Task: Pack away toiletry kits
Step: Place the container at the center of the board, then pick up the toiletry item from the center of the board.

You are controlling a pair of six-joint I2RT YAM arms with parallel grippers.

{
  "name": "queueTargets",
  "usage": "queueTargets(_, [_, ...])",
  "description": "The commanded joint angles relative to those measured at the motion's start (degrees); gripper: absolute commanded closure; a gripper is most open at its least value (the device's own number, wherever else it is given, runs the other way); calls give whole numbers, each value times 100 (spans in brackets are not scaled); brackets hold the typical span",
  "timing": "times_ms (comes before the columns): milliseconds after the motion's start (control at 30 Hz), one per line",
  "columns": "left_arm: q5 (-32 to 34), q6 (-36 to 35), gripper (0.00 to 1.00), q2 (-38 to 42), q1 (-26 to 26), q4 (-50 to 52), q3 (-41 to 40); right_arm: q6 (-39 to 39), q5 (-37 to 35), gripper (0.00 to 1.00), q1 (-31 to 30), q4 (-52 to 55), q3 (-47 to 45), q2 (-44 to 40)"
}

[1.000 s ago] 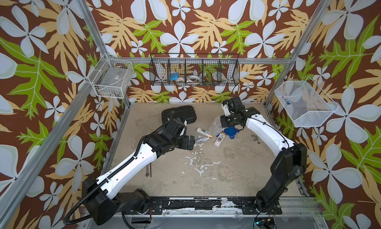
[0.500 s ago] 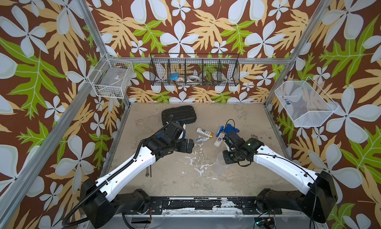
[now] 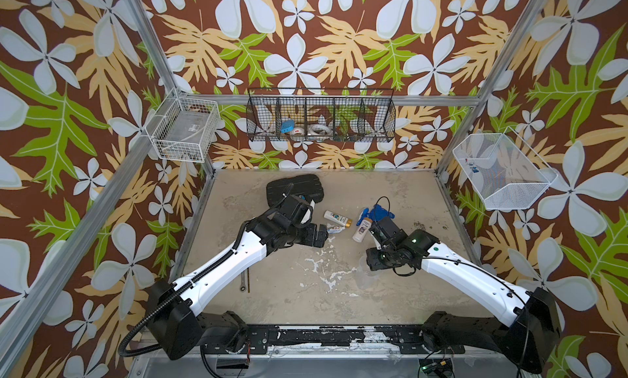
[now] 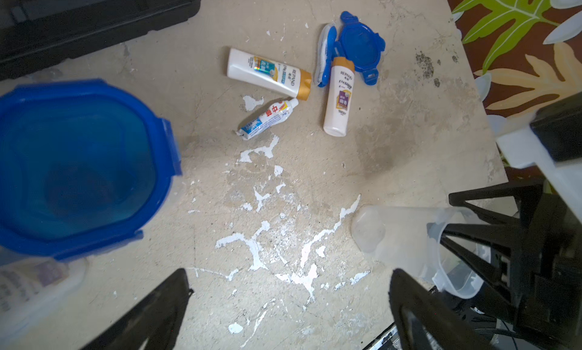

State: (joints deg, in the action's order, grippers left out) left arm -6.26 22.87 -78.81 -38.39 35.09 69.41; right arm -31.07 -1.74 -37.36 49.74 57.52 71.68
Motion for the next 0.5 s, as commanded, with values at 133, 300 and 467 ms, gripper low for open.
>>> queueTargets(133, [-667, -204, 7, -1282, -113, 81, 1107, 36, -55, 20, 170, 245, 769, -67])
queueTargets(300, [-736, -324, 10, -2678, -398, 131, 2154, 166, 305, 8, 915, -135, 857, -331])
queueTargets(467, [-633, -523, 12, -3994, -445, 226, 3356, 525, 820, 4, 1958, -368, 864, -327])
